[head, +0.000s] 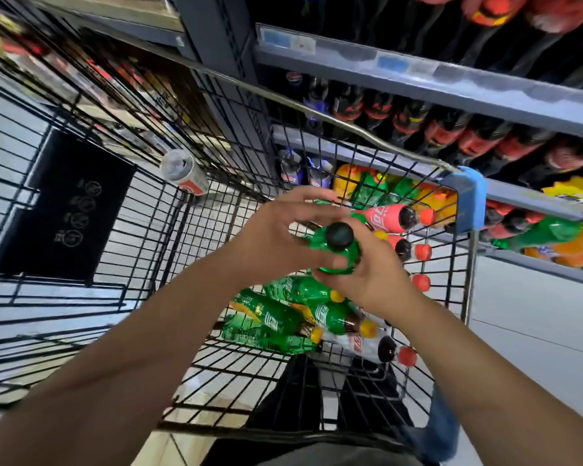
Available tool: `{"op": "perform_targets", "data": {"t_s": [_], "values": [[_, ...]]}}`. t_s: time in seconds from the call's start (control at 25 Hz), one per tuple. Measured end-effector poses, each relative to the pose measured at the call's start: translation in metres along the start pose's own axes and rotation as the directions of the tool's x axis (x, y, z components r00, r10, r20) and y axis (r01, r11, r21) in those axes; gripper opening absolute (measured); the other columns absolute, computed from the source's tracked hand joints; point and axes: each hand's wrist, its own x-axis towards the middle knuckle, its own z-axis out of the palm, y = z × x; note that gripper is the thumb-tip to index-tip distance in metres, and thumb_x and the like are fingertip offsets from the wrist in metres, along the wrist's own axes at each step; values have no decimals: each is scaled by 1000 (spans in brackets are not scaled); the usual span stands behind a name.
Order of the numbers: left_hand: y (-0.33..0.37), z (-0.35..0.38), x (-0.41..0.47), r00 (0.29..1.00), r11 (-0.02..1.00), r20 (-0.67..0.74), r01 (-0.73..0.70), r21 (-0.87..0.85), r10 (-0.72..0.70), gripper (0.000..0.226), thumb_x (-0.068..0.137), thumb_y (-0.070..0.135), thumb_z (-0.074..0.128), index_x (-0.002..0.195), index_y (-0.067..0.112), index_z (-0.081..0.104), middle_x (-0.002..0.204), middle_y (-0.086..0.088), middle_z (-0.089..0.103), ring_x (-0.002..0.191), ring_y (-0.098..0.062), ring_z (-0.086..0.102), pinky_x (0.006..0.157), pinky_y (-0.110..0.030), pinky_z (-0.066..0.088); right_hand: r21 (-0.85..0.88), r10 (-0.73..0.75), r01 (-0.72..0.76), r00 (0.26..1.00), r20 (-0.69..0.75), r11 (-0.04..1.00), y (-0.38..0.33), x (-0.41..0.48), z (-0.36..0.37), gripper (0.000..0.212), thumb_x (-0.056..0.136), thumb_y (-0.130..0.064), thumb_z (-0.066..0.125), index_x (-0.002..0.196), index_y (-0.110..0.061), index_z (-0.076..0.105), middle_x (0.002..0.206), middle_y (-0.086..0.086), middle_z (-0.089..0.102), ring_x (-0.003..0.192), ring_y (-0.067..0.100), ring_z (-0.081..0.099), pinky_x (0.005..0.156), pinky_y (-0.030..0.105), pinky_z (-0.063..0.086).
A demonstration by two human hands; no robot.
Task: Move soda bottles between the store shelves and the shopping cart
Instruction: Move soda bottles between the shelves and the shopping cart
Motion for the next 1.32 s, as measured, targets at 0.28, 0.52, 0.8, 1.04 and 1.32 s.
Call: {"op": "perform_targets", "data": {"t_s": [0.28, 0.52, 0.8, 1.04, 1.32], "values": [[-107, -14, -1, 826, 764, 113, 447, 466, -552, 91, 66, 36, 93, 143, 42, 44, 144, 6, 46, 130, -13, 49, 91, -26, 44, 186, 156, -122, 971, -179, 975, 12, -24, -21, 49, 73, -11, 90, 116, -11, 66, 95, -19, 77, 91, -5, 72, 78, 7, 51], [-170, 44, 2, 815, 648, 235, 210, 732, -529, 113, 77, 34, 87, 161, 28, 11, 166, -5, 21, 149, -25, 27, 119, -36, 31, 240, 220, -139, 908, -356, 961, 31, -42, -27, 35, 75, -15, 90, 96, -28, 64, 85, -29, 74, 78, -10, 70, 63, 3, 49], [-179, 76, -1, 889, 625, 119, 210, 752, -441, 91, 80, 22, 82, 155, 23, 31, 149, -7, 51, 133, -27, 51, 113, -43, 41, 242, 233, -144, 890, -392, 960, 41, -53, -18, 24, 76, -19, 89, 89, -30, 72, 85, -27, 75, 79, -9, 71, 65, 2, 48], [-176, 51, -14, 897, 749, -107, 419, 514, -429, 77, 77, 24, 85, 142, 31, 44, 127, -2, 65, 107, -21, 62, 78, -28, 52, 268, 255, -167, 905, -339, 949, 44, -59, -15, 29, 78, -19, 88, 104, -16, 74, 90, -22, 77, 83, -6, 72, 68, 4, 50], [-108, 8, -12, 944, 915, -183, 316, 252, -275, 53, 61, 47, 90, 102, 53, 58, 96, 35, 65, 94, 14, 59, 71, -11, 45, 229, 169, -118, 960, -221, 966, 29, -48, -14, 52, 63, -21, 97, 106, -29, 68, 94, -23, 76, 88, -7, 71, 74, 4, 51]]}}
